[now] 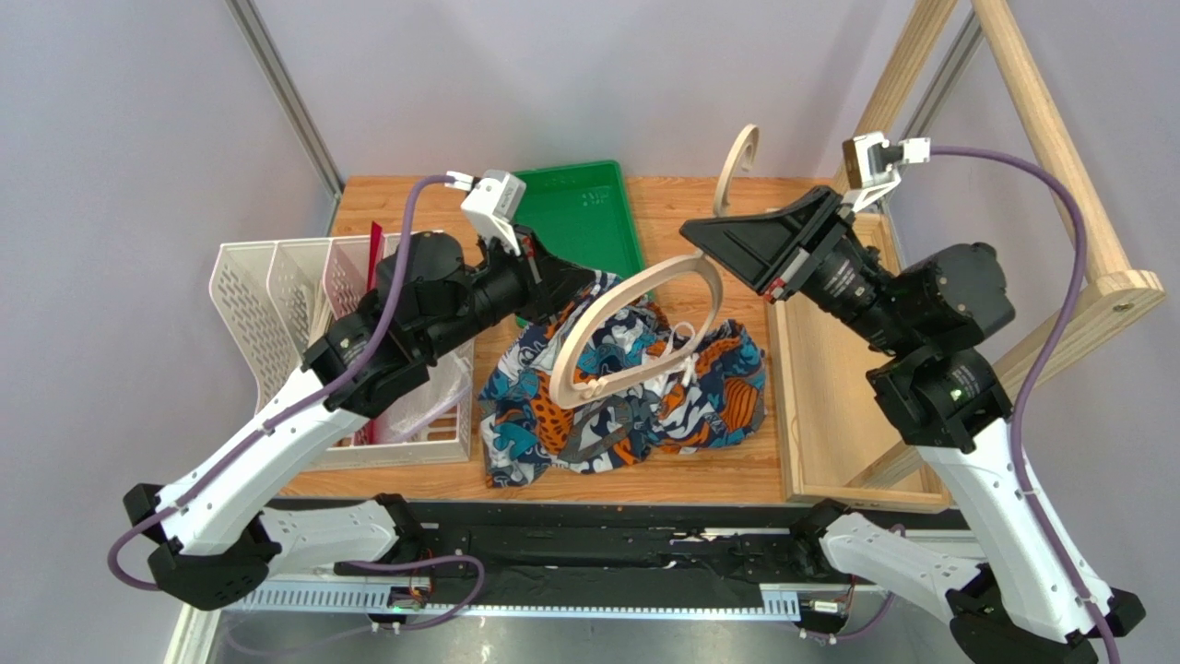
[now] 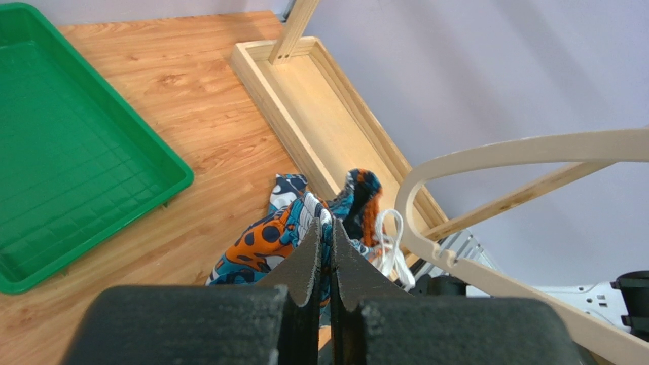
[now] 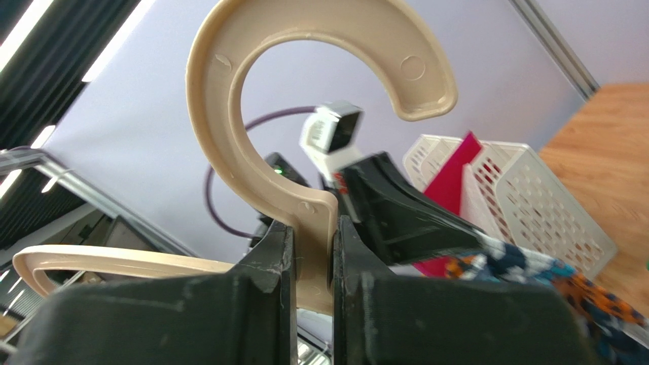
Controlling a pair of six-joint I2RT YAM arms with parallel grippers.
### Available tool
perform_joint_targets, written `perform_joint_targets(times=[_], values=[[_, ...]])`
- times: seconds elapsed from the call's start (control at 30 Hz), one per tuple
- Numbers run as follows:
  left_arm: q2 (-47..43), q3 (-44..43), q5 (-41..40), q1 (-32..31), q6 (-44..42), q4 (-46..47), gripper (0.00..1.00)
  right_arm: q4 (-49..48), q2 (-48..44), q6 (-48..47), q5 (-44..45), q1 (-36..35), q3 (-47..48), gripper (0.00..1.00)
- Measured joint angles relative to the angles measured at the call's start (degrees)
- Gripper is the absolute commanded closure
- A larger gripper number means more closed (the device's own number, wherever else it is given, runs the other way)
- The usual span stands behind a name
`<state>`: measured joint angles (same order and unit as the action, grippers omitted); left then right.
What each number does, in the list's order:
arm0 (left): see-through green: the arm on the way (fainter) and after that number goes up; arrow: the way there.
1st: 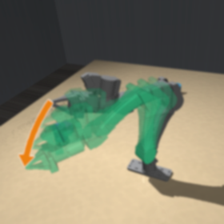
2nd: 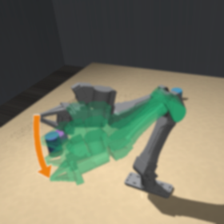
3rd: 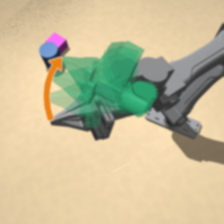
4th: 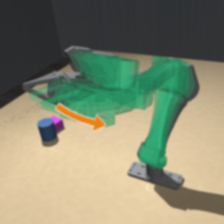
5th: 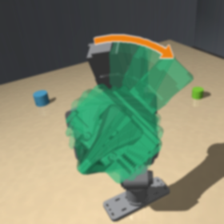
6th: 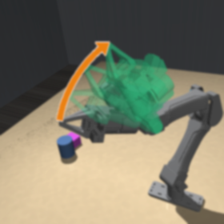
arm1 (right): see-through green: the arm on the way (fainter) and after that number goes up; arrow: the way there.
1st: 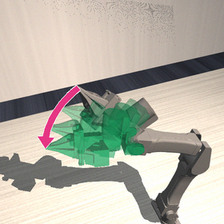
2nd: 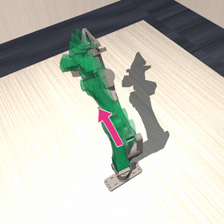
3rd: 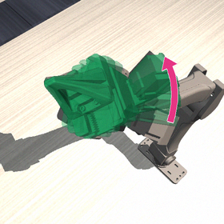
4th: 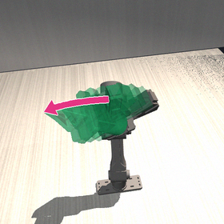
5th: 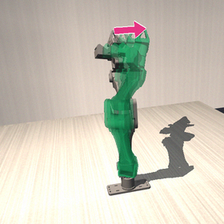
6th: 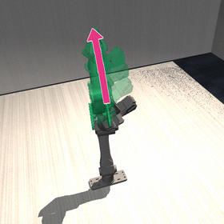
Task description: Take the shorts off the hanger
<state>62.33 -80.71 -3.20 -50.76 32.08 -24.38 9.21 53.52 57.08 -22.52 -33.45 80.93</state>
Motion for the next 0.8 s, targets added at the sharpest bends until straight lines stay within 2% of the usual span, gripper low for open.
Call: perform_joint_targets(times=[0.17,0.37,0.53,0.67,0.73,0.8], values=[[3.7,-3.1,1.5,1.0,0.0,-0.6,1.0,3.0,1.0,-4.0,1.1,0.0,7.4,1.0],[9.8,-8.6,8.1,2.9,1.7,0.5,1.0,14.6,-3.9,-16.2,11.3,0.0,9.7,1.0],[20.7,-13.2,17.0,3.1,5.2,4.2,1.0,20.5,-6.7,-22.3,18.1,0.0,10.1,1.0],[31.6,-17.3,21.4,3.1,6.4,3.4,1.0,22.9,-6.7,-24.5,19.8,0.0,9.6,1.0],[36.1,-18.7,22.6,3.1,6.4,1.4,0.93,24.2,-6.5,-25.4,20.0,0.0,8.8,1.0],[37.3,-18.7,23.0,3.1,6.2,0.0,0.81,24.7,-6.2,-25.9,20.0,0.0,8.4,1.0]])
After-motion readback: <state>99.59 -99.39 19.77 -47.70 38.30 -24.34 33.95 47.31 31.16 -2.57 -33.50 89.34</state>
